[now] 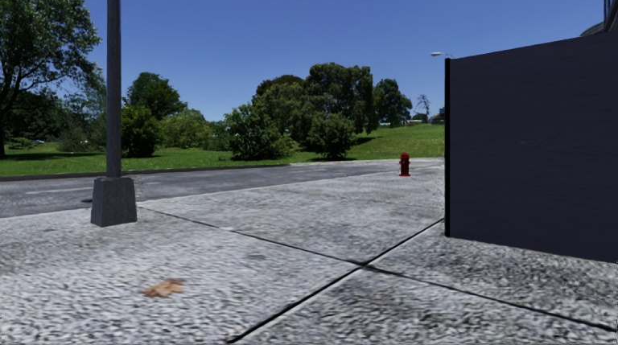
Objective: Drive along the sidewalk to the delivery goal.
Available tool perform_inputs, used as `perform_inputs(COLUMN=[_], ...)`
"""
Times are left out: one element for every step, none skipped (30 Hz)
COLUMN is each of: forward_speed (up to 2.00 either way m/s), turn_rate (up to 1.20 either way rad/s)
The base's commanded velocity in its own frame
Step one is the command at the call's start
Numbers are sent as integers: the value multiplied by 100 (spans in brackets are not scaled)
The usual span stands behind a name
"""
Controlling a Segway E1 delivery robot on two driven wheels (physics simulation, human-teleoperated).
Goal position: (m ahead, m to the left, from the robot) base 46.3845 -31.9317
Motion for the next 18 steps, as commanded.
perform_inputs(forward_speed=[200,200,200,200,200,200,200,200,200,200,200,200,200,200,200,200,200,200], turn_rate=[0,0,0,0,0,0,0,0,0,0,0,0,0,0,0,0,-1,-4])
